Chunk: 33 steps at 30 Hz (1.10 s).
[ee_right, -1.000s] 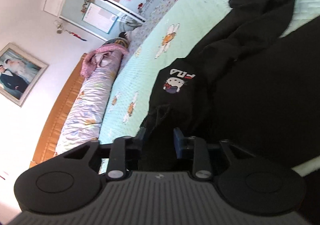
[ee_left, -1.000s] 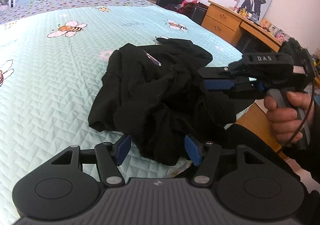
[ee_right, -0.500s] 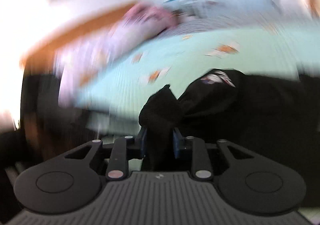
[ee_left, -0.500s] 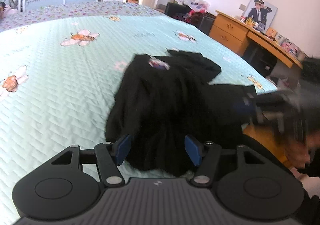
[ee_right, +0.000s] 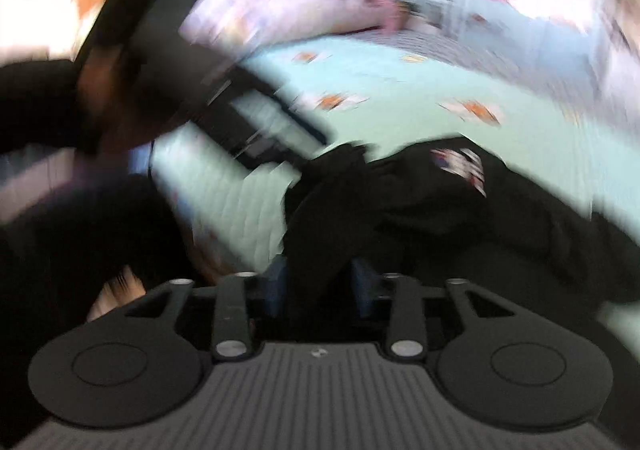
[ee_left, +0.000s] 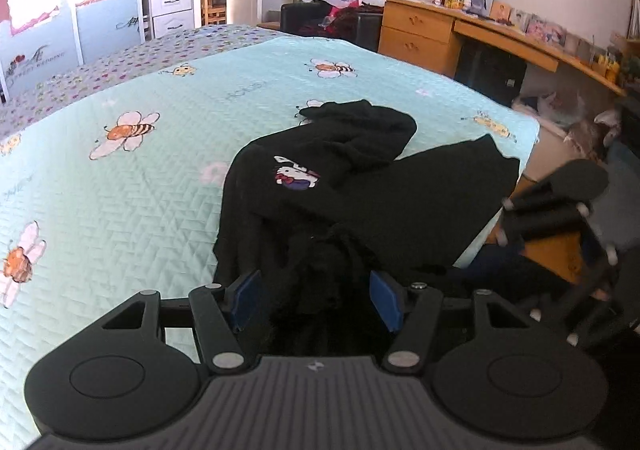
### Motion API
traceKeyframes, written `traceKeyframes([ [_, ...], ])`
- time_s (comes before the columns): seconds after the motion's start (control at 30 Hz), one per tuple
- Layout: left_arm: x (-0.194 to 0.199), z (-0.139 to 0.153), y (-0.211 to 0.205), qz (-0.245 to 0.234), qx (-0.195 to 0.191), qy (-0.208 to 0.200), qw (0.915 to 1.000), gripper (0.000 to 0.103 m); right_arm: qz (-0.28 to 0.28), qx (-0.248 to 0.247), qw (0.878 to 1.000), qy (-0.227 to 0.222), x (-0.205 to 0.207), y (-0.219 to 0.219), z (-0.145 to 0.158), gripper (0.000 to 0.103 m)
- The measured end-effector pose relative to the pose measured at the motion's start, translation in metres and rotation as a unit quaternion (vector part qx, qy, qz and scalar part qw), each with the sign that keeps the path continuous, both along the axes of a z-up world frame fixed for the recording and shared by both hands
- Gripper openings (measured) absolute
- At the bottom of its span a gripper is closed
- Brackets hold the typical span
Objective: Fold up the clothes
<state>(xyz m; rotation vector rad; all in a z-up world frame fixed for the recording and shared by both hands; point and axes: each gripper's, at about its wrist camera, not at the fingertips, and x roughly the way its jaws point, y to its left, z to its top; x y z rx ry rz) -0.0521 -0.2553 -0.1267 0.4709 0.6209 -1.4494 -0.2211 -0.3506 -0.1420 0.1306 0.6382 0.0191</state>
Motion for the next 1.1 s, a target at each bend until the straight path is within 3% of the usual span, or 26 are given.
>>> traceKeyframes([
  [0.07,0.001,-0.004,0.002,0.007,0.000,0.010,0.9999,0.063,-0.049,0.100,0.994,-0.016,0.000,-0.030,-0.004,0.057],
  [0.17,0.001,-0.009,0.008,0.019,0.005,0.017,0.9997,0.063,-0.085,0.224,0.970,-0.037,0.008,-0.059,-0.020,0.057],
  [0.27,0.007,-0.010,0.022,0.037,0.007,0.024,0.9990,0.063,-0.096,0.272,0.957,-0.027,0.025,-0.066,-0.034,0.057],
  [0.37,0.016,-0.010,0.038,0.063,0.009,0.031,0.9975,0.063,-0.081,0.271,0.958,-0.047,0.030,-0.055,-0.030,0.053],
  [0.43,0.022,-0.010,0.048,0.079,0.005,0.038,0.9962,0.063,-0.056,0.238,0.968,-0.052,0.036,-0.039,-0.019,0.050],
  [0.53,0.029,-0.010,0.060,0.098,0.000,0.043,0.9942,0.063,-0.007,0.188,0.981,-0.049,0.046,-0.011,-0.005,0.027],
  [0.67,0.033,-0.007,0.073,0.115,-0.006,0.041,0.9925,0.062,0.065,0.057,0.996,-0.032,0.050,0.034,0.005,0.016],
  [0.7,0.034,-0.006,0.075,0.116,-0.008,0.041,0.9924,0.062,0.085,0.016,0.996,-0.023,0.049,0.047,0.005,0.006],
  [0.77,0.034,-0.003,0.078,0.114,-0.012,0.041,0.9926,0.062,0.121,-0.059,0.991,-0.005,0.045,0.070,0.003,0.000],
  [0.9,0.028,0.005,0.075,0.092,-0.015,0.019,0.9955,0.063,0.159,-0.133,0.978,0.018,0.035,0.091,-0.005,0.001],
  [0.97,0.023,0.008,0.072,0.080,-0.014,0.005,0.9967,0.063,0.130,-0.123,0.984,0.019,0.034,0.084,-0.001,0.003],
  [1.03,0.019,0.010,0.071,0.069,-0.014,-0.008,0.9975,0.063,0.078,-0.075,0.994,0.003,0.028,0.065,0.010,0.010],
  [1.1,0.016,0.011,0.070,0.058,-0.012,-0.014,0.9981,0.063,0.026,0.005,0.999,-0.025,0.022,0.035,0.019,0.041],
])
